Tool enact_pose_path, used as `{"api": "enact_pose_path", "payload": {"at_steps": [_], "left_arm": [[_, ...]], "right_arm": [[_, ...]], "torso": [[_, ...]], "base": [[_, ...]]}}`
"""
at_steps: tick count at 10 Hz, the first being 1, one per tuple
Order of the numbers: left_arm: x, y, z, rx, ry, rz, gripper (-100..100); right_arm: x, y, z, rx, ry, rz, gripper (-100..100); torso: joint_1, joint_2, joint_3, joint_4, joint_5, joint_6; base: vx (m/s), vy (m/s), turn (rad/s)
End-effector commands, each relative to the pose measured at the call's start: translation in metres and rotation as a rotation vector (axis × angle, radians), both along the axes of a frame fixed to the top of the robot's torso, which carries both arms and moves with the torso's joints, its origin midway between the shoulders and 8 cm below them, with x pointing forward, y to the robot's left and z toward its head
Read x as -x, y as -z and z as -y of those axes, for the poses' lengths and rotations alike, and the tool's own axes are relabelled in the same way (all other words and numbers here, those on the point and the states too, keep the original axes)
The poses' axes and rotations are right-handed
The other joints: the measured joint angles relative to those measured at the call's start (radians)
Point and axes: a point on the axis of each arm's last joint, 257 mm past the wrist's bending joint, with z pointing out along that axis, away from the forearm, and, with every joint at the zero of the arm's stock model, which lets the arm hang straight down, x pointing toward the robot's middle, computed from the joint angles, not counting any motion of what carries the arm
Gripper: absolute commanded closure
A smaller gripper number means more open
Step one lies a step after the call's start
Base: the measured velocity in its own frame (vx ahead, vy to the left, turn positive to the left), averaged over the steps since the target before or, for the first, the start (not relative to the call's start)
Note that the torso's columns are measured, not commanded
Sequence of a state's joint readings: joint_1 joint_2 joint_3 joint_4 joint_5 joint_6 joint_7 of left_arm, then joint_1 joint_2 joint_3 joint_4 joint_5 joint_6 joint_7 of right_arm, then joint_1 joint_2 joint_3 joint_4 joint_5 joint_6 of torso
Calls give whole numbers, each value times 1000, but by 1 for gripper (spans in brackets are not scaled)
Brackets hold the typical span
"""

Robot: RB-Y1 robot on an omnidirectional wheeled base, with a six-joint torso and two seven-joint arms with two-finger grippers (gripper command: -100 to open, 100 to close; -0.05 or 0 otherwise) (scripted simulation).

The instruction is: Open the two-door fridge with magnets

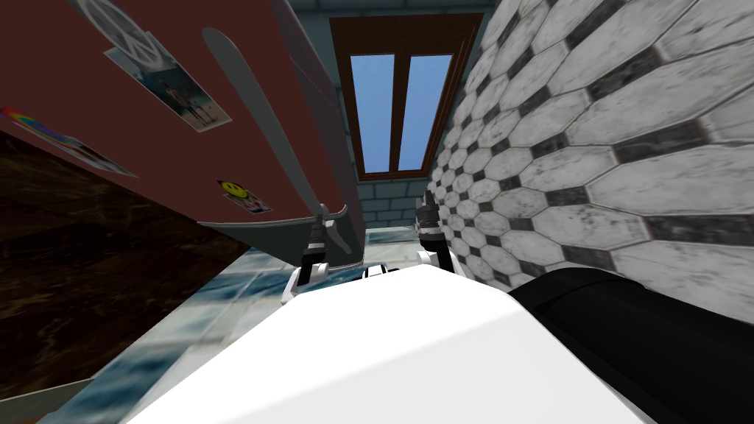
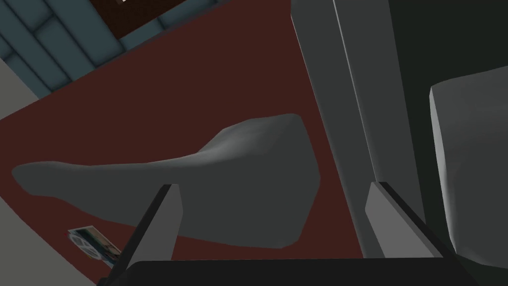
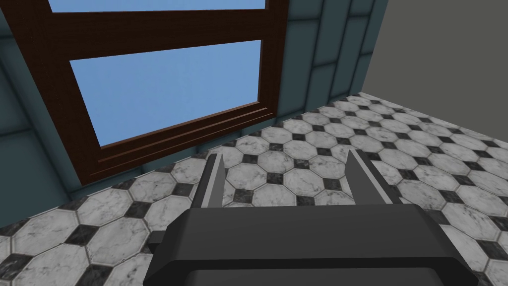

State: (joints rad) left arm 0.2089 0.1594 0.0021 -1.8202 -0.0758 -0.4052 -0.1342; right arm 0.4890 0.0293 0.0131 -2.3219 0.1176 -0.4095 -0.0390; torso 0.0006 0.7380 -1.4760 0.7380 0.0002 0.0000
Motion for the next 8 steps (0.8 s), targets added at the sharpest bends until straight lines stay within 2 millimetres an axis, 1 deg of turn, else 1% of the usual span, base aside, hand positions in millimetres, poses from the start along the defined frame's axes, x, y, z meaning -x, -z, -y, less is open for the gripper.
{"api": "enact_pose_path", "payload": {"at_steps": [1, 8], "left_arm": [[-5, -1, -5, -10, -13, -27, -100], [-22, -9, -22, -54, -63, -118, -100]], "right_arm": [[0, 0, 0, 0, 0, 0, 0], [0, 0, 0, 0, 0, 0, 0]], "torso": [[-1, 0, 0, 0, 0, 0], [-2, -3, -2, 1, -2, 2]], "base": [[-4, -29, 7], [-12, -39, 14]]}}
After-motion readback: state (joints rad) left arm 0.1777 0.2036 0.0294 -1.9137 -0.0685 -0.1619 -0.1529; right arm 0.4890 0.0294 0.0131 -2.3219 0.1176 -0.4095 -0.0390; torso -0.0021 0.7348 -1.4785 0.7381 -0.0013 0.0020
